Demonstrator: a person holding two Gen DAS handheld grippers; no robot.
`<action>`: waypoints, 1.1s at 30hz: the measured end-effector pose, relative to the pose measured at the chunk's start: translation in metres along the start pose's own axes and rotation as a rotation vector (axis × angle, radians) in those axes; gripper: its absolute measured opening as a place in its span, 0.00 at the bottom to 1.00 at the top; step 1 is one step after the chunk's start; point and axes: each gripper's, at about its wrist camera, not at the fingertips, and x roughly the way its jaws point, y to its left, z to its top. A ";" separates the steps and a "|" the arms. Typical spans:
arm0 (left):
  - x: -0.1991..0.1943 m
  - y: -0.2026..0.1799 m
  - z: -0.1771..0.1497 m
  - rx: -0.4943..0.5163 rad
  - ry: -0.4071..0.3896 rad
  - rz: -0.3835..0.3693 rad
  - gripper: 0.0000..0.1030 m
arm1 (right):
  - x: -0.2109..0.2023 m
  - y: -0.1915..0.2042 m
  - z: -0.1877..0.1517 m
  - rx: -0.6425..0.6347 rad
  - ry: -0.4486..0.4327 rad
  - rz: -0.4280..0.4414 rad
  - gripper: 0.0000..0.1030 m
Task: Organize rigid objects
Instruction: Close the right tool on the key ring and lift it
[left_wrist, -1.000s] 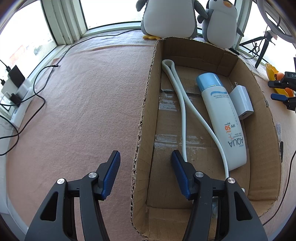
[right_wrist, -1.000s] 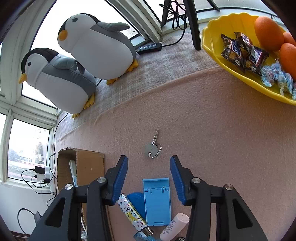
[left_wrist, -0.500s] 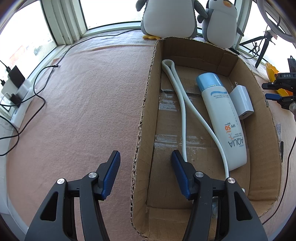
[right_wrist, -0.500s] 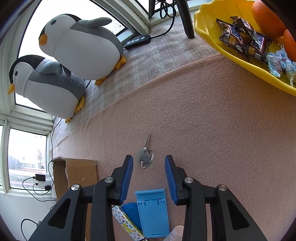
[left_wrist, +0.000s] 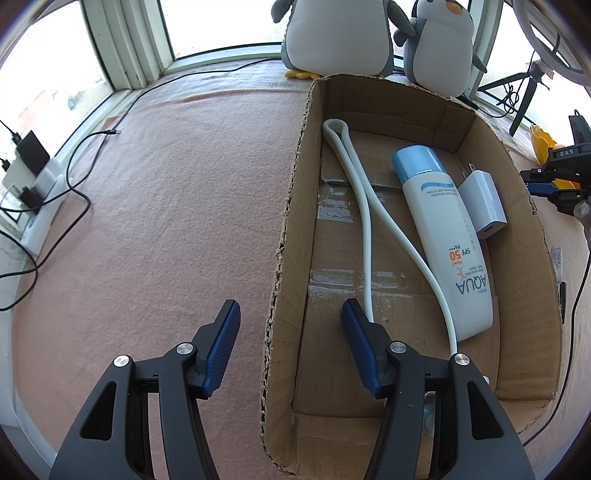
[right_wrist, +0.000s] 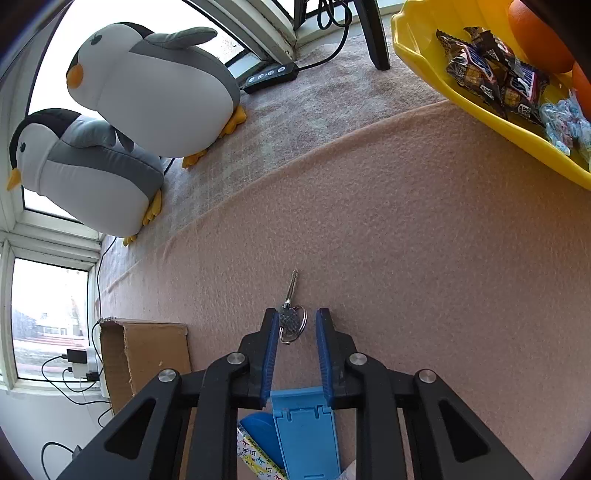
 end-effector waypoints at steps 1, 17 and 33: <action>0.000 0.000 0.000 0.000 0.000 0.000 0.56 | 0.000 0.000 0.000 -0.001 0.001 -0.001 0.14; 0.000 0.000 0.000 -0.003 -0.001 -0.003 0.56 | -0.010 0.004 -0.001 -0.021 -0.026 0.010 0.02; -0.001 0.001 0.000 -0.010 -0.002 -0.009 0.56 | -0.057 0.046 -0.026 -0.139 -0.085 0.057 0.02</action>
